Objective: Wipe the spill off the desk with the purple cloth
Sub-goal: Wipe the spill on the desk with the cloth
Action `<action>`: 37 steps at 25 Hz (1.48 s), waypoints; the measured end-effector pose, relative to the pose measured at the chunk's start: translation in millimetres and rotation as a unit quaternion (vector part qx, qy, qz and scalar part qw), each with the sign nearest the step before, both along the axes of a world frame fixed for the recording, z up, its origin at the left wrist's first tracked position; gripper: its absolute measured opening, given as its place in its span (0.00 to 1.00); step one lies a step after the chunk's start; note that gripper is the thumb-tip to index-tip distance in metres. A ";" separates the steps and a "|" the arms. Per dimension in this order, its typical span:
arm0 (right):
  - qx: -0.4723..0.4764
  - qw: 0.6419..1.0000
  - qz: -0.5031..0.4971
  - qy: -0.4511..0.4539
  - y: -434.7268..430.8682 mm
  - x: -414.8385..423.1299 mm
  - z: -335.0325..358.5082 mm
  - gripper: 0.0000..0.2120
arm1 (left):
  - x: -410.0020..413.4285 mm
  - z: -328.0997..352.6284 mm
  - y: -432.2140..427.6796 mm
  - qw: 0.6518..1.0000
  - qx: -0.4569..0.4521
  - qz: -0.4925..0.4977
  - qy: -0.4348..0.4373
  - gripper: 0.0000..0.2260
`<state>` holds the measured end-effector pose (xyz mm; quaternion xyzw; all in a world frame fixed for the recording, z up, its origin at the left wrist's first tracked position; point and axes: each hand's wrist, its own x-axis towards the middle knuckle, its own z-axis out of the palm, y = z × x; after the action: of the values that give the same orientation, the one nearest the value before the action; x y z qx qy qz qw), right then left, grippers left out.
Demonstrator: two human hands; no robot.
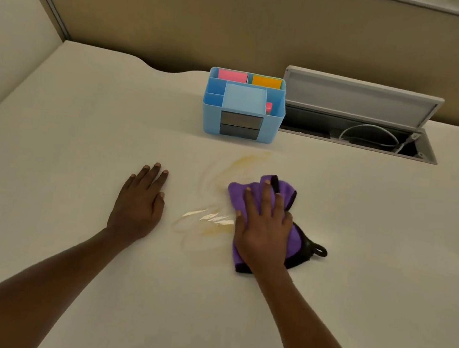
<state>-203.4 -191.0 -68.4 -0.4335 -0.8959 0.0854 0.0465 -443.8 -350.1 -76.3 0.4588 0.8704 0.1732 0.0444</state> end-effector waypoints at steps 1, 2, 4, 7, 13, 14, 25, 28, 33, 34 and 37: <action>0.007 0.999 0.043 0.003 -19.5 18.8 -4.8 0.28 | -0.5 -0.1 0.3 1.000 0.001 0.000 0.000 0.28; 0.003 0.997 0.073 0.016 -27.9 40.2 -6.6 0.28 | -0.4 -0.3 0.6 1.000 0.002 0.001 -0.001 0.28; -0.007 0.996 0.084 0.015 -5.7 72.1 -3.0 0.28 | 0.4 -1.1 0.5 1.000 0.006 0.004 0.003 0.28; 0.001 0.999 -0.026 -0.021 70.5 57.4 6.7 0.28 | 1.3 -5.0 0.1 1.000 0.013 0.003 0.011 0.27; -0.044 0.998 -0.037 -0.008 54.2 -49.0 8.3 0.29 | -1.2 -10.2 -0.4 1.000 0.019 0.002 0.022 0.27; -0.034 0.999 0.009 -0.014 34.7 -36.1 5.0 0.29 | -1.7 -9.6 -0.5 1.000 0.022 -0.001 0.019 0.27; -0.028 0.998 -0.035 -0.031 85.5 -57.8 8.4 0.29 | -12.3 26.7 58.6 0.996 0.077 0.047 0.009 0.20; -0.010 1.000 0.010 -0.015 41.6 -27.3 -3.1 0.29 | -32.7 65.7 136.6 0.955 0.125 0.172 -0.208 0.24; -0.022 1.000 0.011 -0.015 35.6 -19.8 -2.7 0.30 | -71.2 100.4 219.4 0.908 0.020 0.210 -0.363 0.27; -0.019 1.000 0.013 -0.011 35.4 -20.4 -2.2 0.30 | -74.6 99.4 223.7 0.917 0.004 0.189 -0.351 0.23; -0.012 1.000 0.010 -0.002 35.4 -19.4 -0.9 0.30 | -78.8 93.3 230.2 0.939 0.023 0.161 -0.302 0.12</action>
<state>-222.8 -155.6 -69.3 -0.4252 -0.8992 0.0956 0.0383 -522.6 -120.0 17.0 0.2393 0.8739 0.3286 0.2664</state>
